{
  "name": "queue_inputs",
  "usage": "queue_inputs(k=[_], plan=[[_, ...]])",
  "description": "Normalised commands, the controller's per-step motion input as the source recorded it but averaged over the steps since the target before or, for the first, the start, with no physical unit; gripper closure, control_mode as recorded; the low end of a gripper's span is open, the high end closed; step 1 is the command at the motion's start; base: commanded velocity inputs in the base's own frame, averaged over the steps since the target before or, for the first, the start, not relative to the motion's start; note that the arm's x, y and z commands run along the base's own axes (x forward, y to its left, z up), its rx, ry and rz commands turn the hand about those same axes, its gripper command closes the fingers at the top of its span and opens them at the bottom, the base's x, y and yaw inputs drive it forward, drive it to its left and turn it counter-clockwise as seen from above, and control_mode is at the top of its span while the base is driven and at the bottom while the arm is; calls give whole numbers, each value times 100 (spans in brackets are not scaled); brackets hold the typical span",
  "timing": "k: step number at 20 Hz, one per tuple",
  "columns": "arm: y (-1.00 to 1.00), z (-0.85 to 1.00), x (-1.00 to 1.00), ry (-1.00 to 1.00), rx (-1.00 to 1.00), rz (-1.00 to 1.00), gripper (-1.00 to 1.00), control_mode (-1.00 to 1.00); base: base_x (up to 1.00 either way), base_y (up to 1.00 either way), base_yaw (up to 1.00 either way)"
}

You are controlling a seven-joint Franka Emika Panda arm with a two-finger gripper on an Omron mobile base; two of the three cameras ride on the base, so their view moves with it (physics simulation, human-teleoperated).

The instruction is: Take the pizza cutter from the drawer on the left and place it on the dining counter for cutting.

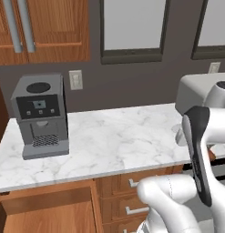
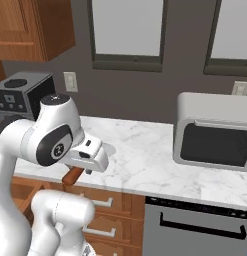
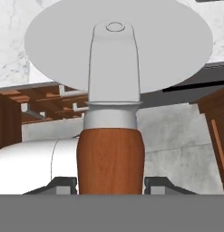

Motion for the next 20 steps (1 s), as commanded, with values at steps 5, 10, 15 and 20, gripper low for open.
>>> queue_inputs(k=[5, 10, 15, 20], plan=[[0, 0, 0, 0, 0, 0, 100, 100, -49, -72, -31], [0, 0, 0, 0, 0, 0, 100, 100, -22, -95, -58], [0, 0, 0, 0, 0, 0, 100, 100, 0, -53, -81], [0, 0, 0, 0, 0, 0, 100, 100, -13, -1, -98]])
